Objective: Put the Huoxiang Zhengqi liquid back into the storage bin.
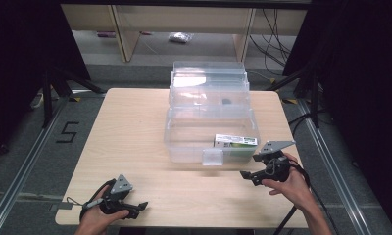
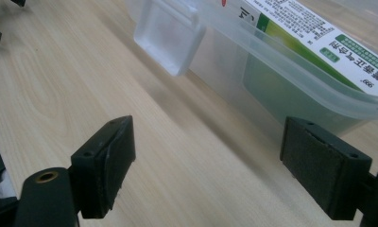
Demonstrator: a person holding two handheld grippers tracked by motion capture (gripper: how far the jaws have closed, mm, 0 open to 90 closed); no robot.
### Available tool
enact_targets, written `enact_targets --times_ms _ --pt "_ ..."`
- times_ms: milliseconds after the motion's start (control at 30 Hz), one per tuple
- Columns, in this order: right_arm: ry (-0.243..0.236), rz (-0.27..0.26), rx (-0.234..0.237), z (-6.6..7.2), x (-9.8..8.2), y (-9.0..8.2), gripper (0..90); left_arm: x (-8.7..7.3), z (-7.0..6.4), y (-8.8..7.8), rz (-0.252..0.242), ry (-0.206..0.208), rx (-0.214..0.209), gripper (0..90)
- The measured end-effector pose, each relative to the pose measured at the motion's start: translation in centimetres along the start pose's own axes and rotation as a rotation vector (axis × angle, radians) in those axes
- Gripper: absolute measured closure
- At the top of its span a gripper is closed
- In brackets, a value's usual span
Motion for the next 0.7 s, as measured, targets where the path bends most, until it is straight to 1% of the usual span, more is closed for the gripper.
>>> enact_targets --times_ms 33,67,100,133,167,200,233,267,300,333,367,400,433,467,500,533,567,600,633,667,700 --pt "0.009 -0.010 -0.011 0.1 -0.2 0.1 19.8 0.0 0.0 0.0 -0.001 -0.001 0.000 15.0" --pt "0.033 -0.014 -0.006 0.3 -0.3 0.1 19.8 0.0 0.0 0.0 0.000 0.000 0.000 15.0" --pt "0.007 -0.002 -0.005 0.1 -0.3 0.0 19.7 0.0 0.0 0.0 0.001 0.000 0.000 15.0" --pt "0.023 0.014 -0.004 0.3 -0.5 -0.1 19.6 0.0 0.0 0.0 0.000 0.000 0.000 15.0" --pt "0.007 -0.009 -0.009 0.2 -0.6 0.1 19.6 0.0 0.0 0.0 0.001 0.001 0.000 15.0" --pt "0.010 0.000 -0.007 0.2 -0.6 0.0 19.6 0.0 0.0 0.0 0.000 0.000 0.000 15.0" --pt "0.002 -0.013 -0.012 0.2 -0.8 0.1 19.6 0.0 0.0 0.0 0.000 0.000 0.000 15.0" --pt "-0.002 -0.006 -0.011 0.1 -0.9 0.1 19.6 0.0 0.0 0.0 0.001 0.001 -0.001 15.0" --pt "0.012 0.007 -0.004 0.3 -1.0 0.0 19.6 0.0 0.0 0.0 0.001 0.002 -0.001 15.0" --pt "0.016 0.008 -0.009 0.3 -1.1 0.0 19.5 0.0 0.0 0.0 0.001 0.002 -0.001 15.0" --pt "0.007 -0.006 -0.011 0.3 -1.2 0.1 19.5 0.0 0.0 0.0 0.001 0.002 -0.001 15.0" --pt "0.009 0.012 -0.007 0.3 -1.3 0.0 19.5 0.0 0.0 0.0 0.000 0.001 -0.001 15.0" --pt "0.014 -0.018 -0.010 0.4 -1.5 0.2 19.5 0.0 0.0 0.0 0.000 0.002 -0.001 15.0" --pt "0.017 0.005 -0.008 0.4 -1.6 0.1 19.5 0.0 0.0 0.0 0.001 0.002 -0.001 15.1" --pt "0.019 0.013 -0.002 0.5 -1.7 0.0 19.5 0.0 0.0 0.0 0.001 0.003 -0.001 15.1" --pt "0.031 0.016 -0.005 0.6 -1.8 -0.1 19.4 0.0 0.0 0.0 0.001 0.003 -0.001 15.0" --pt "0.012 -0.003 -0.007 0.4 -1.9 0.1 19.4 0.0 0.0 0.0 0.001 0.003 -0.001 15.0" --pt "0.045 0.012 -0.015 0.7 -2.1 0.0 19.4 0.0 0.0 0.1 -0.005 -0.003 0.007 15.0" --pt "0.034 0.025 -0.001 0.6 -2.2 -0.1 19.4 0.0 0.0 0.1 -0.004 -0.001 0.007 15.1" --pt "0.031 0.014 -0.005 0.6 -2.4 0.0 19.4 0.0 0.0 0.1 -0.003 -0.001 0.007 15.0" --pt "0.027 0.016 -0.006 0.5 -2.5 -0.1 19.4 0.0 0.0 0.1 -0.002 -0.002 0.007 15.0"
Point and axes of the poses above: each handheld gripper's, and its own axes: y roughly forward along the jaws, x roughly out of its top, z roughly to its left, the point moved 4 cm from there along y, roughly forward along the jaws, and after that the axes turned 12 degrees about -z, right-handed, at the moved point
